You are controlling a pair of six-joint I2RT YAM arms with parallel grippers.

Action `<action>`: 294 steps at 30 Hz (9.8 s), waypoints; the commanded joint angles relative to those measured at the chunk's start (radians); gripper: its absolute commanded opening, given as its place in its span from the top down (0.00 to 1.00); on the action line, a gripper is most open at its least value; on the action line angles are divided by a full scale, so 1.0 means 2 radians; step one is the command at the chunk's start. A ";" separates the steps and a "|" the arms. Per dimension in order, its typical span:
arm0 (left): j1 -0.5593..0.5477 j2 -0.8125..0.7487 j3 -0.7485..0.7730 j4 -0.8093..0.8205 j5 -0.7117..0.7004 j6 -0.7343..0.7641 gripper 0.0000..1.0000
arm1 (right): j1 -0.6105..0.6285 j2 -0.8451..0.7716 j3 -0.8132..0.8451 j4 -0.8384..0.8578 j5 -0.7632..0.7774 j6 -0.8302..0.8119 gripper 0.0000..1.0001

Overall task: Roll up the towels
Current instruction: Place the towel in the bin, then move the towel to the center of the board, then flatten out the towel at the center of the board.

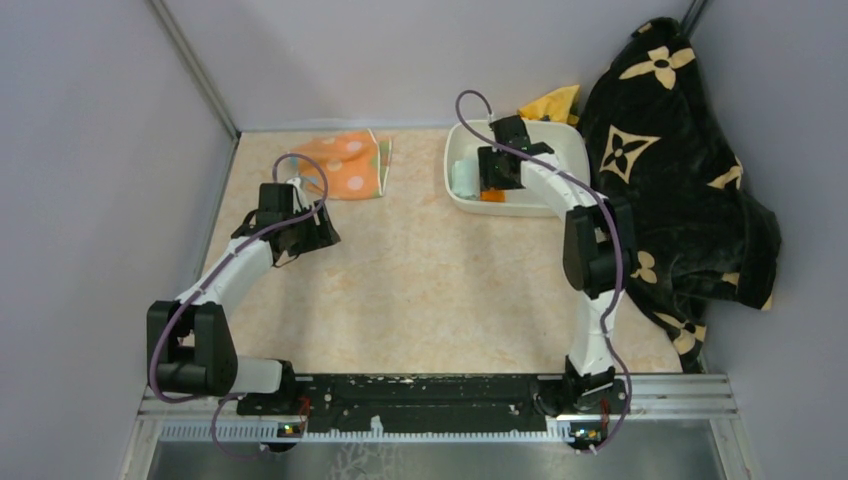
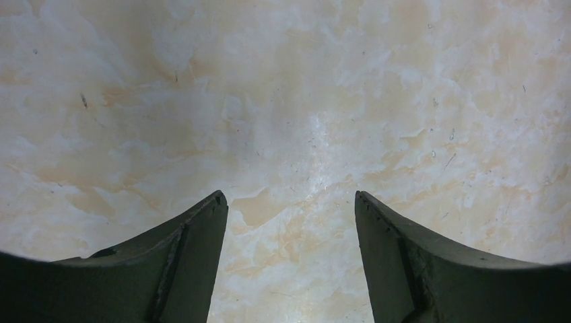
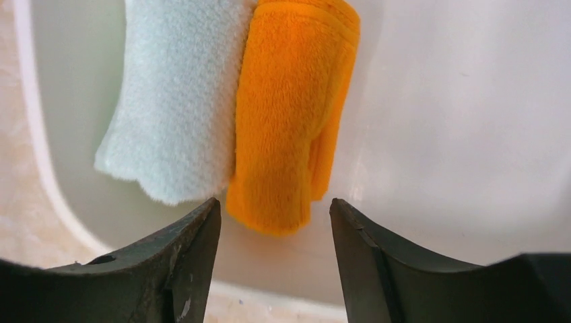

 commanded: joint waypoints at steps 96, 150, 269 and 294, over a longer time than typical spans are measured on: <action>-0.178 0.345 0.251 -0.127 -0.039 0.111 0.87 | 0.151 -0.277 -0.378 0.215 -0.108 0.061 0.37; -0.123 -0.087 0.199 -0.067 -0.202 0.116 1.00 | -0.010 -0.374 -0.194 -0.018 -0.023 0.058 1.00; -0.417 -0.016 -0.036 -0.400 -0.327 -0.430 0.53 | -0.053 -0.443 -0.553 0.076 -0.075 0.130 0.45; -0.211 -0.040 -0.138 -0.155 -0.069 -0.258 0.51 | -0.021 -0.425 -0.513 0.040 -0.075 0.158 0.45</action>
